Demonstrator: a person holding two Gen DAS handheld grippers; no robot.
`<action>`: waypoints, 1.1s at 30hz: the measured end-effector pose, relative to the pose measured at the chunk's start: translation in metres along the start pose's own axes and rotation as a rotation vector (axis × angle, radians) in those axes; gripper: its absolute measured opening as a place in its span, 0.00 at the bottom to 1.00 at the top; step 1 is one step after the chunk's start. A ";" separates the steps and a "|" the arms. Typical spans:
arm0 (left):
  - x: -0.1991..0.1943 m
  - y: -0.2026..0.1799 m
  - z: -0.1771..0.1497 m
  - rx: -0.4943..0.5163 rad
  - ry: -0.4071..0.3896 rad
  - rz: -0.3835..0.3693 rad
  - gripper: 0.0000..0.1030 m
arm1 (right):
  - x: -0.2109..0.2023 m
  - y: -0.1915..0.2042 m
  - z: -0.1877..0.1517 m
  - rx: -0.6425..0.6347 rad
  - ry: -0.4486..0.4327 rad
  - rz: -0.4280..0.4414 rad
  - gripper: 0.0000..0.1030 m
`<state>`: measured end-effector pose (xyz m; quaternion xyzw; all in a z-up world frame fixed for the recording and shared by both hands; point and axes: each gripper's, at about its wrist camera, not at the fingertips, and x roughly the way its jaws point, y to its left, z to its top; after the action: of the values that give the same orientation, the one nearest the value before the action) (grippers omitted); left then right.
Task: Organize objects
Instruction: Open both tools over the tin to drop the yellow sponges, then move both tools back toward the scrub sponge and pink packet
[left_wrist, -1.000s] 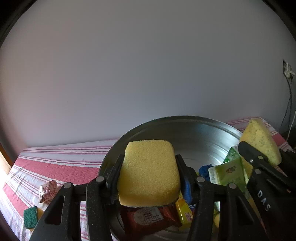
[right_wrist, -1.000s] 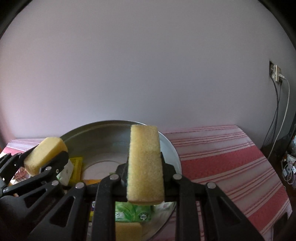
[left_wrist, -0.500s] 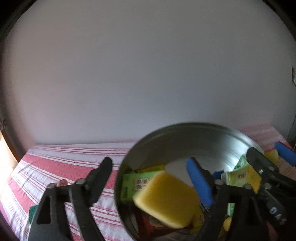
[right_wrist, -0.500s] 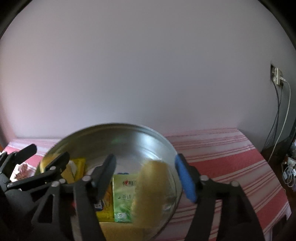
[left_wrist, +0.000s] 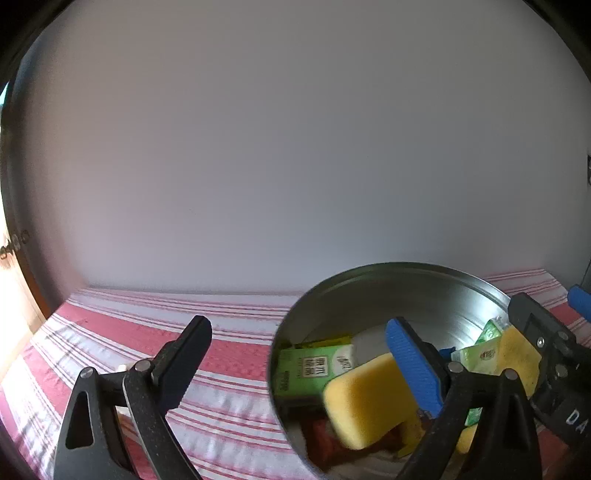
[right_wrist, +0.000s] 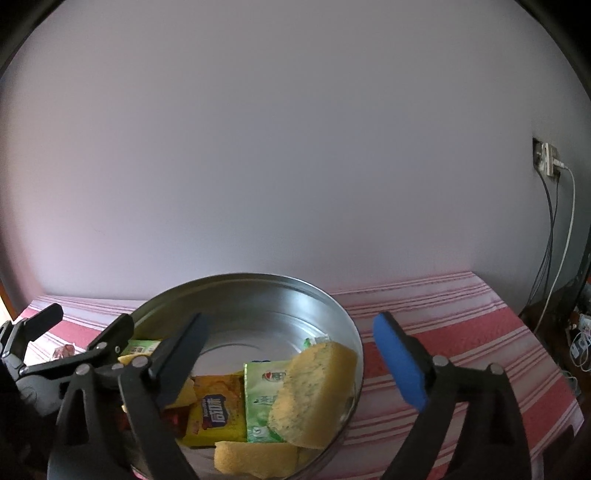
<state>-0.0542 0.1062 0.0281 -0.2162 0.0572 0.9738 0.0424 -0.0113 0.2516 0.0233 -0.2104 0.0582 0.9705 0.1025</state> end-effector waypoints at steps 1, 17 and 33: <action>-0.001 0.001 -0.001 0.003 -0.005 0.003 0.95 | 0.000 0.000 0.000 0.000 0.000 0.001 0.92; -0.007 0.023 -0.027 -0.037 -0.040 0.048 0.95 | -0.011 0.019 -0.016 -0.023 -0.021 -0.018 0.99; -0.017 0.052 -0.051 -0.020 -0.004 0.097 0.95 | -0.007 0.032 -0.033 -0.050 -0.043 -0.037 0.99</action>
<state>-0.0236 0.0472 -0.0054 -0.2115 0.0578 0.9756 -0.0070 0.0010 0.2141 -0.0012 -0.1933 0.0276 0.9738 0.1164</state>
